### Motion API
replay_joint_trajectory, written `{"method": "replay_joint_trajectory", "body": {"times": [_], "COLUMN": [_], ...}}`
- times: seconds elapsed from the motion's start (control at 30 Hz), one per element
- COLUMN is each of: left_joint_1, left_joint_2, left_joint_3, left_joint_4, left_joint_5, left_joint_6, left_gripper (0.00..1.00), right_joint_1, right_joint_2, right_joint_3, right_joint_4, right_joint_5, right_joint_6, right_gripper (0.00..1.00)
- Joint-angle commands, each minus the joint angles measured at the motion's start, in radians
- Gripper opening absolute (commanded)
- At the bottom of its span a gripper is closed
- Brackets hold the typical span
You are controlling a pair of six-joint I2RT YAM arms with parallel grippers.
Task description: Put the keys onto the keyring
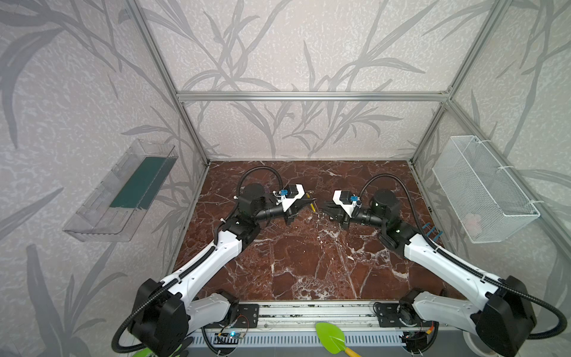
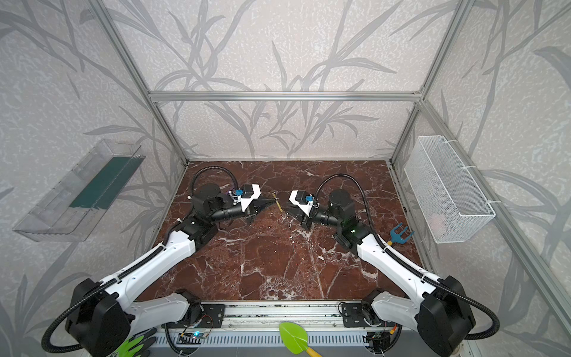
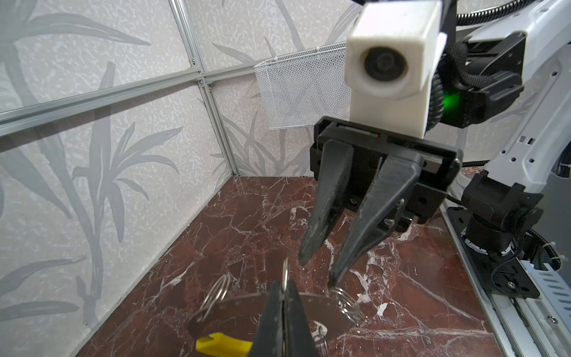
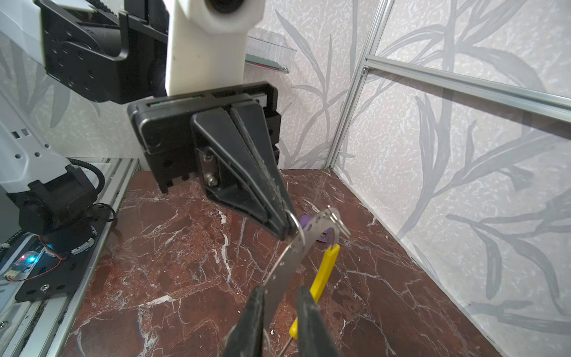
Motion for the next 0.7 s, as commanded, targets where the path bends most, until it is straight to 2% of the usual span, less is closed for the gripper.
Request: {"method": "replay_joint_trajectory", "body": {"times": [0.0,0.17,0.3,0.37,0.47,0.67], "left_joint_1": [0.004,0.005,0.002,-0.001,-0.001,-0.008], "left_joint_2": [-0.045,-0.07,-0.065,-0.065,-0.071,-0.093], "left_joint_3": [-0.001,-0.047,-0.044,-0.048,-0.055,-0.07], "left_joint_4": [0.001,0.008,0.006,0.015,0.041,0.046], "left_joint_5": [0.031,0.001,-0.025,-0.05,-0.087,-0.101], "left_joint_6": [0.028,0.252,0.426,0.509,0.603,0.772], "left_gripper": [0.0,0.0,0.0,0.0,0.0,0.0], "right_joint_1": [-0.003,-0.01,-0.011,-0.013,-0.012,-0.011], "right_joint_2": [-0.03,-0.048,-0.051,-0.052,-0.058,-0.063], "right_joint_3": [0.002,-0.023,-0.039,-0.046,-0.059,-0.06], "right_joint_4": [0.003,-0.01,-0.035,-0.025,-0.029,-0.013], "right_joint_5": [0.023,0.02,-0.011,0.006,-0.003,0.022], "right_joint_6": [0.01,-0.072,-0.192,-0.202,-0.281,-0.32], "right_gripper": [0.21,0.19,0.15,0.15,0.16,0.16]}}
